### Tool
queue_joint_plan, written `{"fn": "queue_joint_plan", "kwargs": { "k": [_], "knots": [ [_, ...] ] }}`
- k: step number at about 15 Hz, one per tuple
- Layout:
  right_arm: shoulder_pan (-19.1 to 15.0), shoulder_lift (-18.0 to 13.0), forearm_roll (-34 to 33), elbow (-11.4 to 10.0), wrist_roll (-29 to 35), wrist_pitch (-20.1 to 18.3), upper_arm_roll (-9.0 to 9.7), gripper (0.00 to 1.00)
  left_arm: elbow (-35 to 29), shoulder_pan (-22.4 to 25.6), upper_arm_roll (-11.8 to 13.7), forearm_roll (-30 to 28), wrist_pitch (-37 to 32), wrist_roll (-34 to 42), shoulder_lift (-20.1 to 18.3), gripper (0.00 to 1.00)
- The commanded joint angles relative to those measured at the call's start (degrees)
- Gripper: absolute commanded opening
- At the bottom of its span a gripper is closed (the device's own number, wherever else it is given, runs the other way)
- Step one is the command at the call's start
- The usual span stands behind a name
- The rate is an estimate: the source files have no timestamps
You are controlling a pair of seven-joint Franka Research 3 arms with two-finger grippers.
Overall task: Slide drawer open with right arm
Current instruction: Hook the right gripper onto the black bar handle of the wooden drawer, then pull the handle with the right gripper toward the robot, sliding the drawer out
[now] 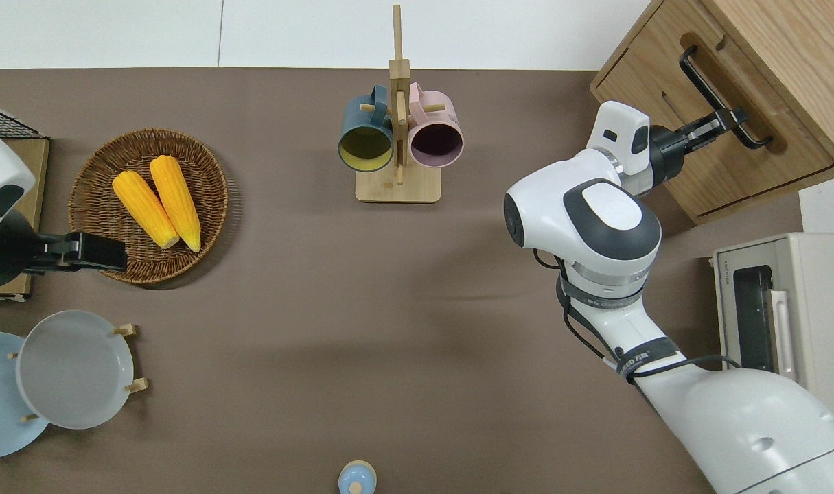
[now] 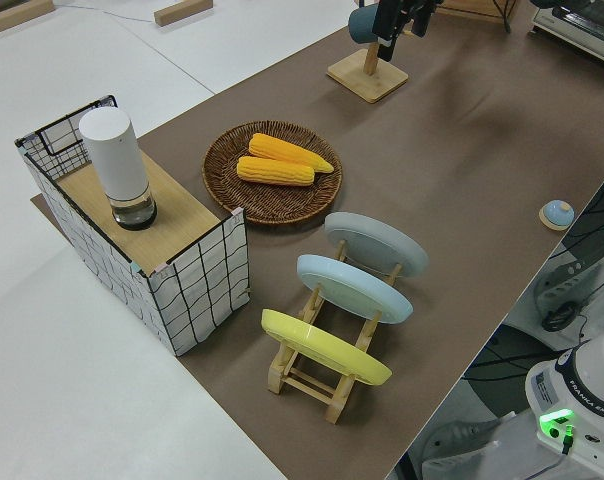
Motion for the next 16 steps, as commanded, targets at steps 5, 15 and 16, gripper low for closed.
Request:
{"fn": "queue_joint_plan", "kwargs": {
  "k": [5, 15, 16],
  "knots": [
    [-0.78, -0.17, -1.47, -0.36, 1.73, 0.21, 0.69, 0.004, 0.12, -0.13, 0.17, 0.73, -0.82, 0.08, -0.48, 1.0],
    [-0.16, -0.35, 2.66, 1.05, -0.82, -6.65, 6.49, 0.0, 0.12, -0.13, 0.17, 0.73, -0.82, 0.08, -0.48, 1.0],
    [-0.16, -0.35, 2.66, 1.05, -0.91, -7.0, 6.76, 0.0, 0.12, -0.13, 0.17, 0.73, -0.74, 0.08, -0.48, 1.0]
  ]
}}
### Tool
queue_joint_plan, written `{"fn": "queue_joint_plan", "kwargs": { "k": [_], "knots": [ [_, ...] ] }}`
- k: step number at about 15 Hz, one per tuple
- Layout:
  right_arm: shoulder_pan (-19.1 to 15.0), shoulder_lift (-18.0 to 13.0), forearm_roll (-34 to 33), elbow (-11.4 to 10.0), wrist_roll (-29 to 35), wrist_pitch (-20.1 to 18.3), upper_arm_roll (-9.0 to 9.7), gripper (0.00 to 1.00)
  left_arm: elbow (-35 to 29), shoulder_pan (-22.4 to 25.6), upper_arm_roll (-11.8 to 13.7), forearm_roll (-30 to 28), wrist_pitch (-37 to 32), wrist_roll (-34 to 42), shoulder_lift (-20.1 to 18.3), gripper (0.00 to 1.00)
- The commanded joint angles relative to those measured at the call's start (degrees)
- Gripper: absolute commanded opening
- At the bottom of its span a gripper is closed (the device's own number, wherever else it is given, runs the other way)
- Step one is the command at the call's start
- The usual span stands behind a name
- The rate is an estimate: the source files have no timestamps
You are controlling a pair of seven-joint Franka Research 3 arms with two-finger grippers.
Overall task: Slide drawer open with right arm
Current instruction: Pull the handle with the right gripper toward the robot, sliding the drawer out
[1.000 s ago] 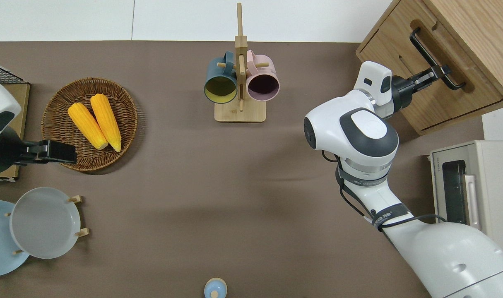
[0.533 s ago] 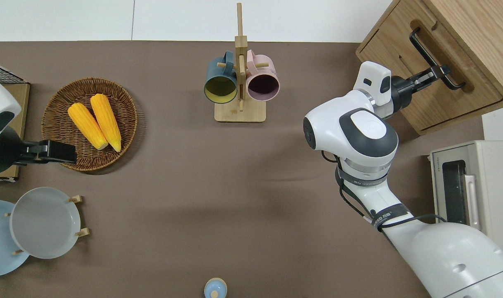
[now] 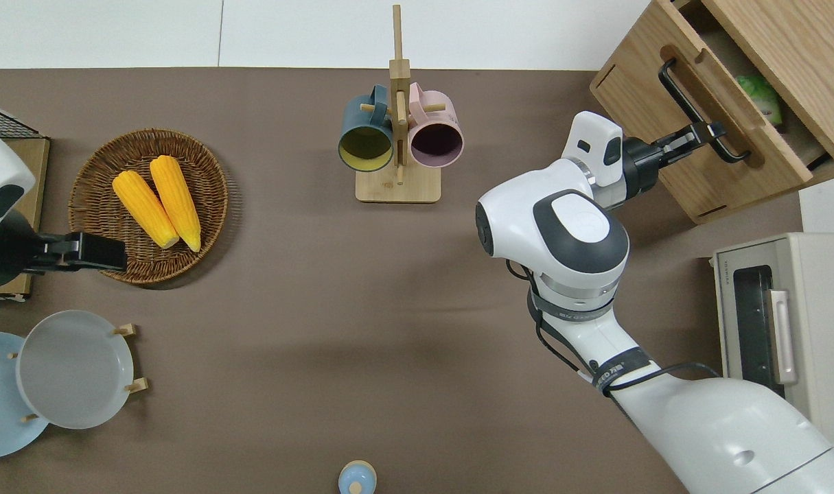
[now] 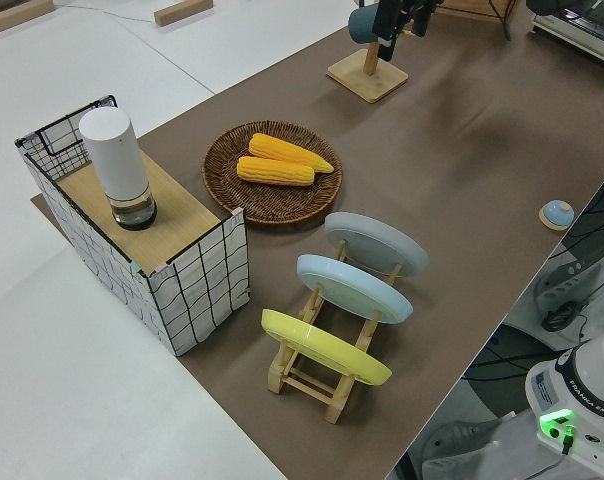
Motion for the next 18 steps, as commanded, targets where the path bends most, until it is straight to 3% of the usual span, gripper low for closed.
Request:
{"fn": "queue_joint_plan", "kwargs": {
  "k": [1, 18],
  "knots": [
    [-0.3, -0.31, 0.91, 1.06, -0.4, -1.43, 1.98, 0.0, 0.12, -0.13, 0.17, 0.73, -0.73, 0.08, -0.48, 1.0],
    [-0.13, 0.48, 5.29, 2.81, -0.67, -14.96, 14.63, 0.0, 0.12, -0.13, 0.17, 0.73, -0.82, 0.08, -0.48, 1.0]
  ]
}}
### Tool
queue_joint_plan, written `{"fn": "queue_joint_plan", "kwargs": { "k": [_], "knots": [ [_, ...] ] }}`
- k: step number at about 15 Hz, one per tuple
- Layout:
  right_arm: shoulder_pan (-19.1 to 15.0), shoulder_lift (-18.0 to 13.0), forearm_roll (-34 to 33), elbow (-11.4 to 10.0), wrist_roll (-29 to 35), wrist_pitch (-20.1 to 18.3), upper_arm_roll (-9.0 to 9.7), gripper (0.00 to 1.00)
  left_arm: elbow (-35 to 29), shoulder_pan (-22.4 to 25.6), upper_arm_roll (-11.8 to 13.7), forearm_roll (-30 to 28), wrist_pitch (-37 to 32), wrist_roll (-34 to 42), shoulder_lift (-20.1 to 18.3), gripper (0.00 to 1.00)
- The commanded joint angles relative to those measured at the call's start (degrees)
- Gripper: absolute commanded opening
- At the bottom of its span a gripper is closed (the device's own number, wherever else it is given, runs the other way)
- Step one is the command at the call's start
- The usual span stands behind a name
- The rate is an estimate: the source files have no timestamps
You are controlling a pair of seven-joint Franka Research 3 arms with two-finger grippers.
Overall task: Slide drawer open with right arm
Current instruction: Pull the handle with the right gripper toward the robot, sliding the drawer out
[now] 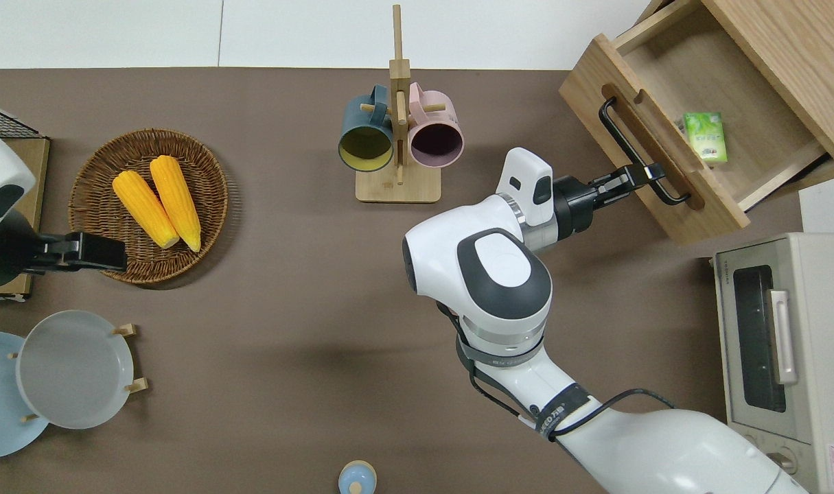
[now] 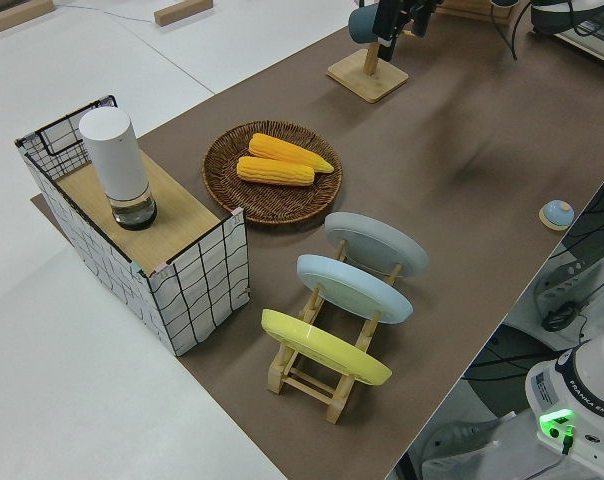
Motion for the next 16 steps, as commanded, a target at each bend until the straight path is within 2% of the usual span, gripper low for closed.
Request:
{"fn": "queue_joint_plan", "kwargs": {
  "k": [1, 4, 8, 10, 13, 14, 16],
  "knots": [
    [-0.04, 0.44, 1.16, 2.55, -0.29, -2.67, 2.65, 0.0, 0.12, -0.13, 0.17, 0.73, -0.82, 0.08, -0.48, 1.0],
    [-0.04, 0.62, 1.43, 2.64, -0.03, -4.69, 4.84, 0.0, 0.12, -0.13, 0.17, 0.73, -0.73, 0.08, -0.48, 1.0],
    [0.49, 0.71, 2.31, 3.07, 0.24, -6.27, 6.07, 0.0, 0.12, -0.13, 0.17, 0.73, -0.73, 0.08, -0.48, 1.0],
    [0.58, 1.06, 2.31, 3.34, 0.5, -8.02, 8.18, 0.0, 0.21, -0.13, 0.17, 0.73, -0.82, 0.08, -0.48, 1.0],
    [0.75, 1.23, 3.45, 3.87, 0.94, -8.91, 8.71, 0.0, 0.12, -0.13, 0.17, 0.73, -0.74, 0.08, -0.48, 1.0],
    [0.75, 1.41, 3.54, 4.22, 1.03, -9.35, 9.67, 0.0, 0.12, -0.13, 0.17, 0.73, -0.82, 0.08, -0.48, 1.0],
    [1.02, 1.5, 3.54, 4.22, 1.03, -10.31, 10.3, 0.0, 0.12, -0.13, 0.17, 0.73, -0.82, 0.08, -0.48, 1.0]
  ]
}}
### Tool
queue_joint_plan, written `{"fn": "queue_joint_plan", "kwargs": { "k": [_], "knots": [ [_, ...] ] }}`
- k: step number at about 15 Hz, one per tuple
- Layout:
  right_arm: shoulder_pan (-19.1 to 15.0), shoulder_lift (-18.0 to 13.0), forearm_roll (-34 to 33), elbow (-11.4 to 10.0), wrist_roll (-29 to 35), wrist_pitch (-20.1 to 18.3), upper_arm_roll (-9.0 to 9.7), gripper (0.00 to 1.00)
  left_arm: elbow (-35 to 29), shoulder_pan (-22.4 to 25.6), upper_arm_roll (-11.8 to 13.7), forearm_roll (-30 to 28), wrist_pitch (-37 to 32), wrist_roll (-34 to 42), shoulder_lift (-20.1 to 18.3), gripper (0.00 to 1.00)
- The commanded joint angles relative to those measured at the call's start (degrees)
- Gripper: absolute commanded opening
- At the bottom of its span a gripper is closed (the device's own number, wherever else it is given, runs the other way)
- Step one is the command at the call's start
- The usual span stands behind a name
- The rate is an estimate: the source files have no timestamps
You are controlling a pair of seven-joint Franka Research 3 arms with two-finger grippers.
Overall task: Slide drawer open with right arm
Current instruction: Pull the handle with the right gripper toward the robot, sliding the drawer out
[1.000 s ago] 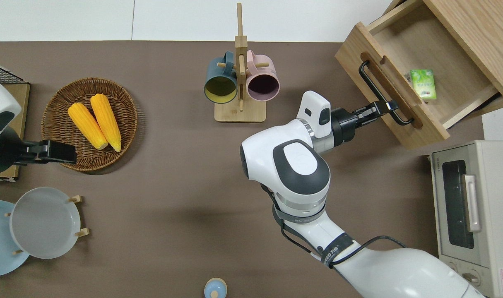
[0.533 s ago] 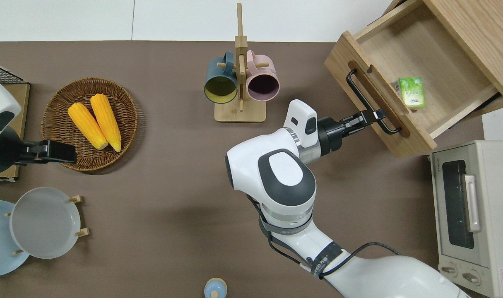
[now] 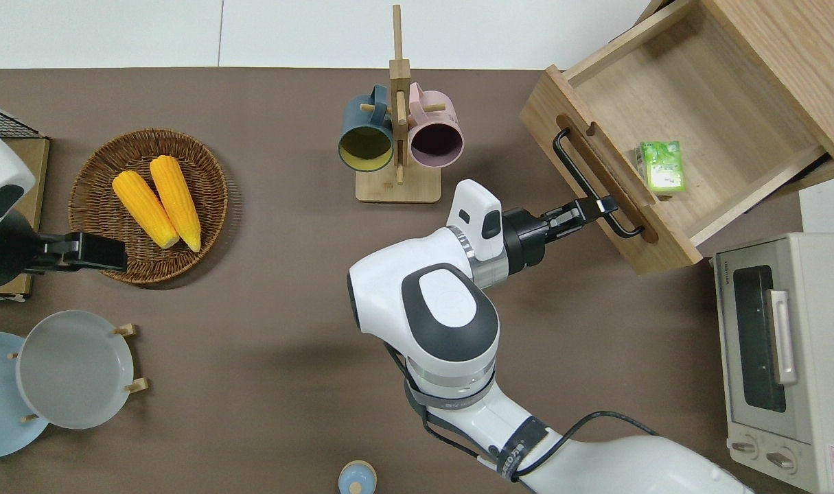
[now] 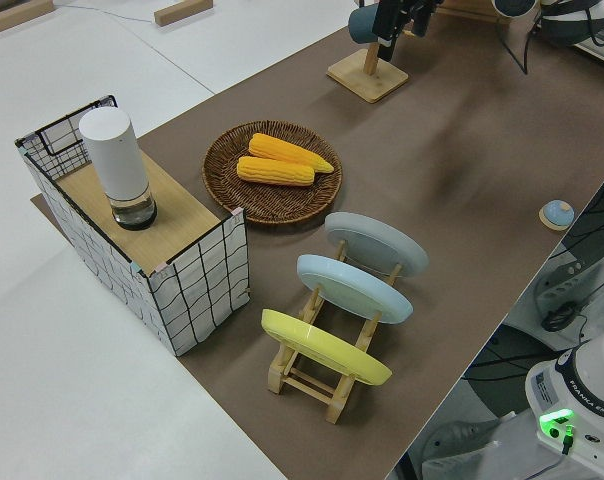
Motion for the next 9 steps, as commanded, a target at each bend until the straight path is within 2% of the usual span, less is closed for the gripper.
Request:
{"fn": "queue_joint_plan", "kwargs": {
  "k": [1, 4, 9],
  "knots": [
    [0.82, 0.57, 0.15, 2.74, 1.04, -3.1, 1.91, 0.0, 0.12, -0.13, 0.17, 0.73, -0.74, 0.08, -0.48, 1.0],
    [1.43, 1.01, 1.73, 3.7, 1.57, -3.97, 2.09, 0.0, 0.12, -0.13, 0.08, 0.73, -0.82, 0.08, -0.48, 1.0],
    [1.7, 1.01, 2.78, 3.71, 3.06, -5.03, 3.32, 0.0, 0.12, -0.13, 0.17, 0.73, -0.82, 0.08, -0.48, 1.0]
  ]
}}
